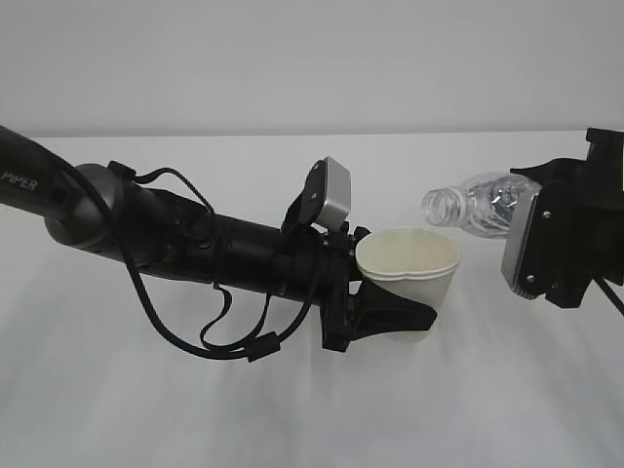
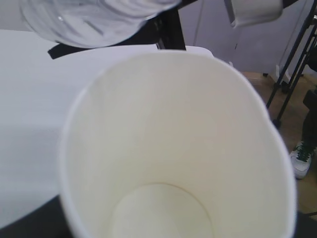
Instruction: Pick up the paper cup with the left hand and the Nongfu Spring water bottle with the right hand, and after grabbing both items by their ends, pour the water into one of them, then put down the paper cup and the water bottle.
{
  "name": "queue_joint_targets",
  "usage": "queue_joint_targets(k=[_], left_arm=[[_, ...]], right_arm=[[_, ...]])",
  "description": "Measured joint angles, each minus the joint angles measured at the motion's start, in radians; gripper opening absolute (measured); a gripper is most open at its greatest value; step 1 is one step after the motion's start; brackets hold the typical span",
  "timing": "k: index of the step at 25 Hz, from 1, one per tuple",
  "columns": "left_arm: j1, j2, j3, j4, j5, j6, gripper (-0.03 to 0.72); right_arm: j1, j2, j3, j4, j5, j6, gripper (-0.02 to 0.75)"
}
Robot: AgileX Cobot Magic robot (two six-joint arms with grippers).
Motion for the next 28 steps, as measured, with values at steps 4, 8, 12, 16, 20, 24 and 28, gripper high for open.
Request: queue_joint_targets(k=[4,8,12,16,20,24,28], left_arm=[[0.0,0.0,0.0,0.002,0.0,-0.002,0.44],[0.0,0.0,0.0,0.005,-0.002,-0.002,0.44],[0.0,0.0,0.0,0.01,-0.008,-0.004,0.44],[0.0,0.0,0.0,0.012,-0.013,-0.004,0.44],[0.0,0.0,0.0,0.012,-0.015,-0.005,0.44],[0.0,0.0,0.0,0.012,-0.017,-0.007,0.44],[0.0,0.0,0.0,0.012,-0.017,-0.007,0.44]], right_arm=[[0.0,0.0,0.0,0.0,0.0,-0.015,0.41],[0.0,0.0,0.0,0.0,0.0,-0.017,0.41],[0.0,0.0,0.0,0.0,0.0,-0.024,0.41],[0.0,0.0,0.0,0.0,0.0,-0.042,0.41],[0.0,0.0,-0.011,0.0,0.0,-0.06,0.41],[0.0,0.0,-0.011,0.0,0.0,-0.07,0.41],[0.0,0.0,-0.011,0.0,0.0,-0.091,0.41]])
